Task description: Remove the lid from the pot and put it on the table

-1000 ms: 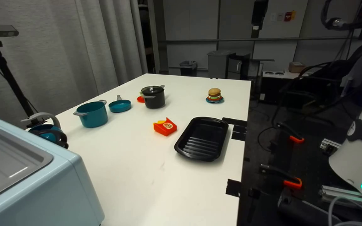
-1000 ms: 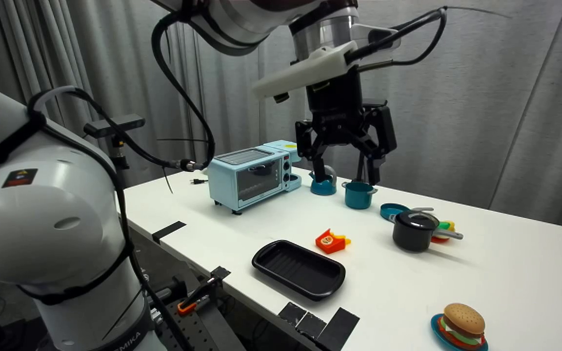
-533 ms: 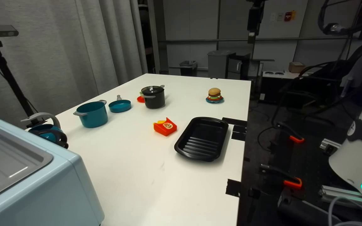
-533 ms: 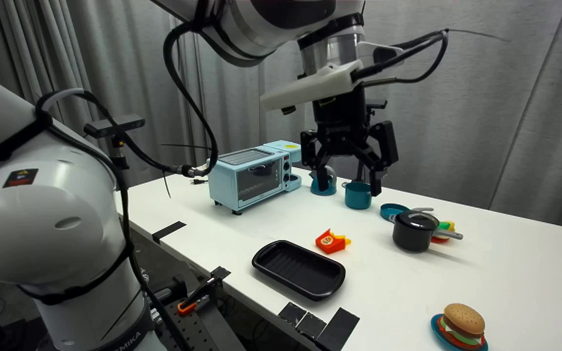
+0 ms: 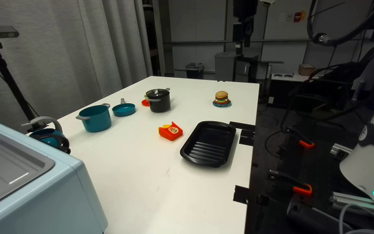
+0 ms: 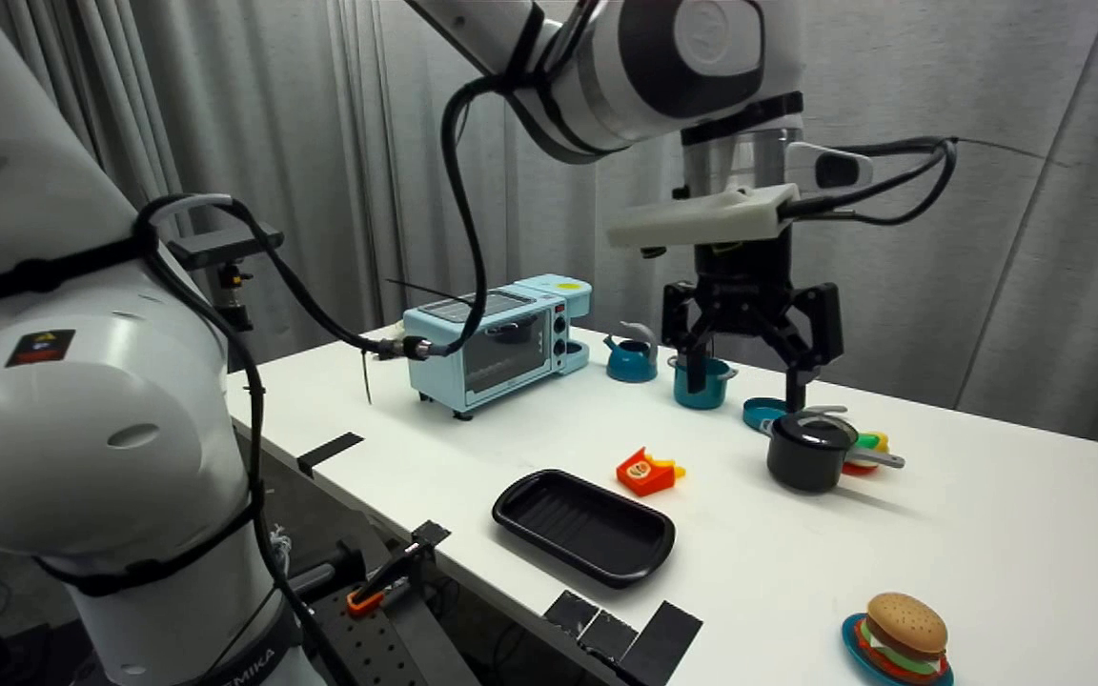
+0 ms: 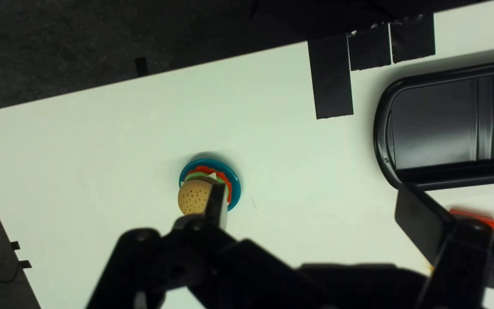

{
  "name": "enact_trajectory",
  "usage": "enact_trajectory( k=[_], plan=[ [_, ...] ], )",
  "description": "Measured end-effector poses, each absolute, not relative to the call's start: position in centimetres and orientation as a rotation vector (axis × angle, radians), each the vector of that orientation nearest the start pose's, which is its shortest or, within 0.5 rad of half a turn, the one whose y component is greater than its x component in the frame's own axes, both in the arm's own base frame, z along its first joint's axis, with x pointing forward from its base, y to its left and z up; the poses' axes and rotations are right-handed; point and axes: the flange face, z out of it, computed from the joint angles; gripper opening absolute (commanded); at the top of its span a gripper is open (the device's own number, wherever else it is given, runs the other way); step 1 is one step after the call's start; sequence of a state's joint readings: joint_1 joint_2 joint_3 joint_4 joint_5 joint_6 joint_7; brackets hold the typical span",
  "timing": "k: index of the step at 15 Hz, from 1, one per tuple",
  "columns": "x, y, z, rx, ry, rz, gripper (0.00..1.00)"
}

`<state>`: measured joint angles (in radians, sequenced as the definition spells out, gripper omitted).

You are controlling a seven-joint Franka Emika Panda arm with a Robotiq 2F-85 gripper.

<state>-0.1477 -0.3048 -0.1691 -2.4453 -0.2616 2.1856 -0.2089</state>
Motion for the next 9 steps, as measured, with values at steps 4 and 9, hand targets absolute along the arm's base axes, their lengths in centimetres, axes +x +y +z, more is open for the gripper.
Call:
enact_trajectory(
  k=[4,9],
  plan=[
    [46.8,-17.0,41.2,-3.259,0.052,-0.005,1.0],
    [51.4,-19.0,40.9,-3.223,0.177,-0.034,1.0]
  ],
)
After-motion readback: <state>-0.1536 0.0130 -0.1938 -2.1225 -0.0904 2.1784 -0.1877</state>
